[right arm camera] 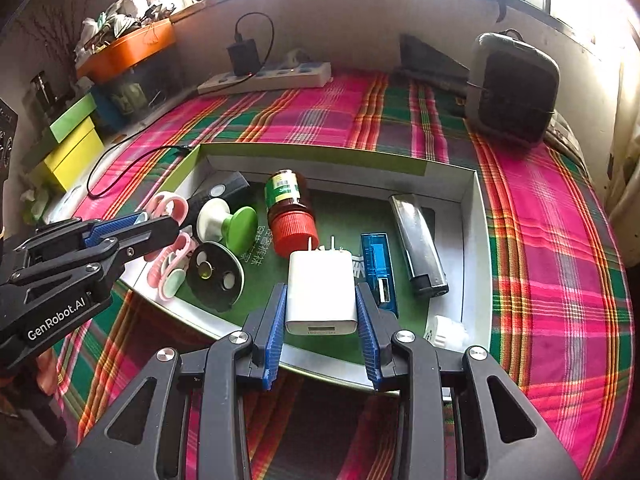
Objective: Organize rigid objects
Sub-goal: 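Lower the clip into the box and open the left gripper while the right gripper releases the charger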
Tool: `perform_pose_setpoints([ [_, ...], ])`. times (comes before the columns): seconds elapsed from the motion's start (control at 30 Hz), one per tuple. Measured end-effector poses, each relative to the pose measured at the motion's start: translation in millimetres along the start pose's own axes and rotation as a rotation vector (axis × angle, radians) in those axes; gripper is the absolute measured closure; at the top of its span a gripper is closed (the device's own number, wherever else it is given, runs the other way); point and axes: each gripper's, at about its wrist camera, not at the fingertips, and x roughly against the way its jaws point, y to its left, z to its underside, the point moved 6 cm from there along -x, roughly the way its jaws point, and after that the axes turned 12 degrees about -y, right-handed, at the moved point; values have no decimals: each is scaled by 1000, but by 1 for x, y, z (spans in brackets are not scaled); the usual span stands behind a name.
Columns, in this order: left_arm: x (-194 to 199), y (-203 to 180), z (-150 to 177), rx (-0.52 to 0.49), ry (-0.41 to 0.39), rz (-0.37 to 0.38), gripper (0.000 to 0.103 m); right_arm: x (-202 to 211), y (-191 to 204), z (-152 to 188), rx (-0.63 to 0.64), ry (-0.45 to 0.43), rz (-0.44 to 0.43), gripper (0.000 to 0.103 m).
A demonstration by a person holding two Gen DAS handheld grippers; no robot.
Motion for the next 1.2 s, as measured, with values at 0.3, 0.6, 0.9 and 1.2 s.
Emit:
perform_pose_setpoints([
  [0.3,-7,-4,5,-8,19,5,86,-5,0,0,17,3,16,68],
  [0.6,-10,-3,6,-6,24,2,86,-6,-3,0,11,-1,24,68],
  [0.9,-10,-3,7,-2,22,7,85,-6,-2,-1,9,-1,20,68],
  [1.2,-10,-3,7,-4,24,-3,74,-7,-2,0,2,3,12,68],
])
